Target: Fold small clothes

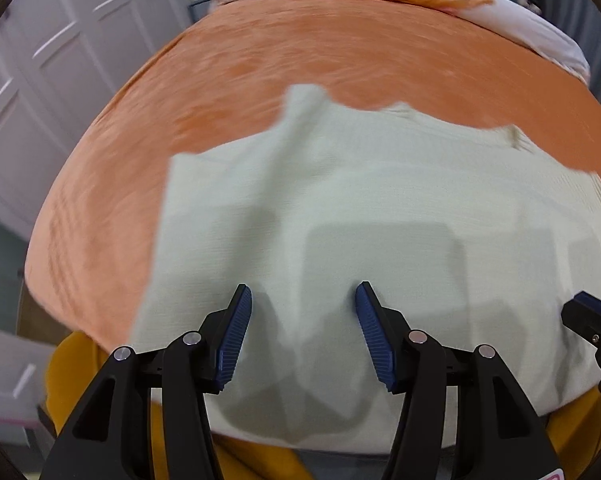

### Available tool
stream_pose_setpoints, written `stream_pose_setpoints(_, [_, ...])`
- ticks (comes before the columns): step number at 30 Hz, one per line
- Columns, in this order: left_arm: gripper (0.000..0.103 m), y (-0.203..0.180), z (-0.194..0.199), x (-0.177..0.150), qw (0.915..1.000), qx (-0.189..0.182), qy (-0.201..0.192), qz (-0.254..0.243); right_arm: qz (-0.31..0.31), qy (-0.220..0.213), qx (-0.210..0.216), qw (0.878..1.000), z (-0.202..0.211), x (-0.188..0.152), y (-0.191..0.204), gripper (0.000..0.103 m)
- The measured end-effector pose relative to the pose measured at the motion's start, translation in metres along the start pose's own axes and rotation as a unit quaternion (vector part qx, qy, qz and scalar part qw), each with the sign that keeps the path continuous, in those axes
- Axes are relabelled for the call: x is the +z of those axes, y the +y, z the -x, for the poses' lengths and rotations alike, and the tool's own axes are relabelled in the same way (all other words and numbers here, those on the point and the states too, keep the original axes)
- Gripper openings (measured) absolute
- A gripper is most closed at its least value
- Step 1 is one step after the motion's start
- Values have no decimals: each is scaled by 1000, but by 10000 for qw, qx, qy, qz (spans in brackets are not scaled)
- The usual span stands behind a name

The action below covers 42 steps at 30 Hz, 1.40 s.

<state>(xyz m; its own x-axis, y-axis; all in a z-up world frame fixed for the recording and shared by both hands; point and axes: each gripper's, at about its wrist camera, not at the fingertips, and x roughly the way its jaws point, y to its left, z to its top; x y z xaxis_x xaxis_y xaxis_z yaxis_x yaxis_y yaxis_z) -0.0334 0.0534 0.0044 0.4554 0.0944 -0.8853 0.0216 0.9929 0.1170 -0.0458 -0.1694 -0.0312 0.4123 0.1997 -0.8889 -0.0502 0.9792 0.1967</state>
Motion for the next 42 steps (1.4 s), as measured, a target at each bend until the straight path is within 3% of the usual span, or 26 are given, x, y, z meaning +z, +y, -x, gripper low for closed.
stream_pose_setpoints(3, [52,30,-3,-3,9993,143,83,328,92,38,-27,9999,-3,5,11,16])
stream_pose_setpoints(8, [42,55,-5,-8,9981,-151,167,574,263,89,-70,9996,-10,17,24,16])
stream_pose_setpoints(16, [42,72,13,-5,9959,-336,6,844,531,383,-404,9970,-33,29,37,20])
stream_pose_setpoints(18, [57,81,17,-3,9956,-42,-38,936,603,429,-466,9962,-37,30,39,20])
stream_pose_setpoints(19, [59,87,17,-3,9949,4,-91,1008,622,445,-481,9959,-38,31,40,20])
stream_pose_setpoints(21, [66,98,10,-2,9937,-58,24,1122,672,461,-510,9954,-41,32,41,21])
stream_pose_setpoints(25, [68,105,-20,-4,9891,-408,564,1294,750,455,-530,9947,-45,33,42,23])
stream_pose_setpoints(30, [96,101,-41,-4,9845,-591,547,1561,742,437,-494,9951,-47,33,41,23])
stream_pose_setpoints(33, [98,104,-49,-2,9792,-749,440,1831,736,402,-452,9955,-48,33,40,23])
stream_pose_setpoints(35, [98,99,-49,2,9802,-737,384,1796,717,377,-413,9959,-48,33,39,23])
stream_pose_setpoints(37, [83,93,-45,7,9804,-979,385,1665,710,348,-358,9962,-47,32,37,23])
stream_pose_setpoints(38, [67,90,-42,9,9793,-1119,414,1632,699,322,-308,9966,-46,31,36,23])
stream_pose_setpoints(42, [28,78,-18,21,9795,-1242,388,1536,566,204,-43,9982,-40,29,29,24])
